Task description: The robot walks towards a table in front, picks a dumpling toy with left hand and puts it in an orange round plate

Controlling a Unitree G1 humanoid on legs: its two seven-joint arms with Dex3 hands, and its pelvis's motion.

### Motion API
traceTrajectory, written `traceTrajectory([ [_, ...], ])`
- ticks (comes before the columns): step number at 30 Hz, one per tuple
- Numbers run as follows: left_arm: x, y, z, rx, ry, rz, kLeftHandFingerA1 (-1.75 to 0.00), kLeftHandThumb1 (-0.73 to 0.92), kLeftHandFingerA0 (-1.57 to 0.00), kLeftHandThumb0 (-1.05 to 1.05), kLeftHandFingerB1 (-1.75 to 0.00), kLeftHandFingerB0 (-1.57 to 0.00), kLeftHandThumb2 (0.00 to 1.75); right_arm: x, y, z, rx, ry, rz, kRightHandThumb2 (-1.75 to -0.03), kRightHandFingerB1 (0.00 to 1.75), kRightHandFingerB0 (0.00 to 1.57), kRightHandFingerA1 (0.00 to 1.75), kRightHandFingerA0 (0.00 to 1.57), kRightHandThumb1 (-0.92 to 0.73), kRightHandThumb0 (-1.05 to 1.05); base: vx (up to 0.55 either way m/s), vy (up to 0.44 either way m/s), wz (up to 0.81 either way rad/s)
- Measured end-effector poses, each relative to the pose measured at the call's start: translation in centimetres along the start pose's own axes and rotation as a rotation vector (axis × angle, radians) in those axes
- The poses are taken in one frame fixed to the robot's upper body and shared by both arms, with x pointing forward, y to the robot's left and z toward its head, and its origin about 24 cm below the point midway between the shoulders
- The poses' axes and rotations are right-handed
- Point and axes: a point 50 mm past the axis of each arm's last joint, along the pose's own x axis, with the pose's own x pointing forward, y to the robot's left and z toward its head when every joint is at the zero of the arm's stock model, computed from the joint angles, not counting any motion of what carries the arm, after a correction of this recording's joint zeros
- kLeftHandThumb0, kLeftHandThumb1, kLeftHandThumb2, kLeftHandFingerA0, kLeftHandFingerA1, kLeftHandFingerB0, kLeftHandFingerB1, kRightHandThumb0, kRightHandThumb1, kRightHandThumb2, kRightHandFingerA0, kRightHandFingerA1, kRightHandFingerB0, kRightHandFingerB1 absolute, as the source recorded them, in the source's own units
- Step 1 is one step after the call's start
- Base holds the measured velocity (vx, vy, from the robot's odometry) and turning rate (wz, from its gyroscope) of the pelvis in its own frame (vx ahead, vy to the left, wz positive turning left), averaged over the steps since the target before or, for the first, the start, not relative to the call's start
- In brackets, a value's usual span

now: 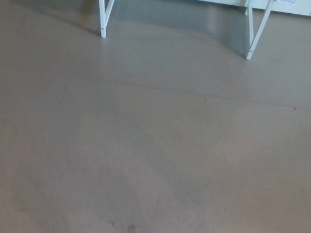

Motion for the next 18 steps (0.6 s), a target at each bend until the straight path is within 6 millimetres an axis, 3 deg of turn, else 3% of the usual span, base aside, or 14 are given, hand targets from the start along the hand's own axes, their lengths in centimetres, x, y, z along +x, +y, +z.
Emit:
traceTrajectory([
  [1, -0.01, -0.01, -0.04, -0.001, 0.001, -0.001, -0.52, 0.6, -0.64, -0.38, -0.32, -0.29, 0.59, -0.02, 0.04, -0.09, -0.002, 0.002, 0.002, -0.62, 0.31, 0.33, 0.47, 0.73, -0.72, -0.39, 0.0, 0.0, 0.0],
  [2, -0.02, -0.02, -0.07, -0.001, 0.001, -0.002, -0.7, 0.46, -0.72, -0.44, -0.45, -0.24, 0.79, -0.03, 0.07, -0.16, -0.003, 0.004, 0.003, -0.61, 0.31, 0.34, 0.49, 0.72, -0.71, -0.41, 0.0, 0.0, 0.0],
  [3, -0.03, -0.03, -0.11, -0.001, 0.002, -0.003, -0.7, 0.46, -0.72, -0.44, -0.45, -0.24, 0.79, -0.03, 0.09, -0.2, -0.004, 0.005, 0.004, -0.61, 0.31, 0.34, 0.49, 0.72, -0.71, -0.41, 0.0, 0.0, 0.0],
  [4, -0.04, -0.04, -0.14, -0.001, 0.001, -0.004, -0.63, 0.61, -0.76, -0.38, -0.33, -0.32, 0.6, -0.04, 0.1, -0.22, -0.004, 0.005, 0.005, -0.62, 0.32, 0.34, 0.48, 0.71, -0.71, -0.41, 0.0, 0.0, 0.0],
  [6, -0.08, -0.06, -0.21, -0.006, -0.001, -0.006, -0.55, 0.61, -0.71, -0.38, -0.32, -0.32, 0.59, -0.04, 0.13, -0.19, -0.006, 0.002, 0.008, -0.62, 0.31, 0.34, 0.49, 0.7, -0.72, -0.38, 0.0, 0.0, 0.0],
  [11, -0.13, 0.11, -0.36, -0.007, 0.0, -0.003, -0.57, 0.6, -0.73, -0.38, -0.32, -0.32, 0.58, -0.04, 0.22, -0.17, -0.01, -0.002, 0.02, -0.61, 0.31, 0.33, 0.48, 0.69, -0.72, -0.38, 0.03, 0.008, -0.01],
  [12, -0.1, 0.34, -0.23, -0.006, -0.004, 0.003, -0.58, 0.61, -0.65, -0.36, -0.32, -0.33, 0.59, -0.04, 0.22, -0.17, -0.011, -0.002, 0.021, -0.83, 0.44, 0.3, 0.61, 0.65, -0.6, -0.46, -0.01, -0.008, 0.76],
  [13, -0.06, 0.36, -0.02, -0.006, -0.013, 0.005, -0.58, 0.61, -0.65, -0.36, -0.32, -0.33, 0.59, -0.05, 0.2, -0.23, -0.011, 0.0, 0.022, -0.83, 0.44, 0.3, 0.61, 0.65, -0.6, -0.46, -0.02, 0.006, 0.11],
  [14, -0.05, 0.18, -0.05, -0.007, -0.011, -0.001, -0.62, 0.47, -0.56, -0.44, -0.45, -0.26, 0.79, -0.07, 0.07, -0.27, -0.011, 0.001, 0.02, -0.82, 0.43, 0.29, 0.59, 0.65, -0.6, -0.45, -0.01, 0.018, -0.1],
  [17, -0.11, -0.01, -0.31, -0.008, -0.002, -0.006, -0.62, 0.47, -0.56, -0.44, -0.45, -0.26, 0.79, -0.08, -0.03, -0.26, -0.009, 0.0, 0.02, -0.82, 0.43, 0.29, 0.59, 0.65, -0.6, -0.45, 0.0, 0.034, -0.01],
  [18, -0.15, -0.06, -0.46, -0.009, 0.002, -0.007, -0.59, 0.47, -0.55, -0.46, -0.45, -0.27, 0.79, -0.09, -0.01, -0.3, -0.008, 0.001, 0.022, -0.62, 0.32, 0.35, 0.44, 0.69, -0.73, -0.39, 0.04, 0.142, -0.03],
])
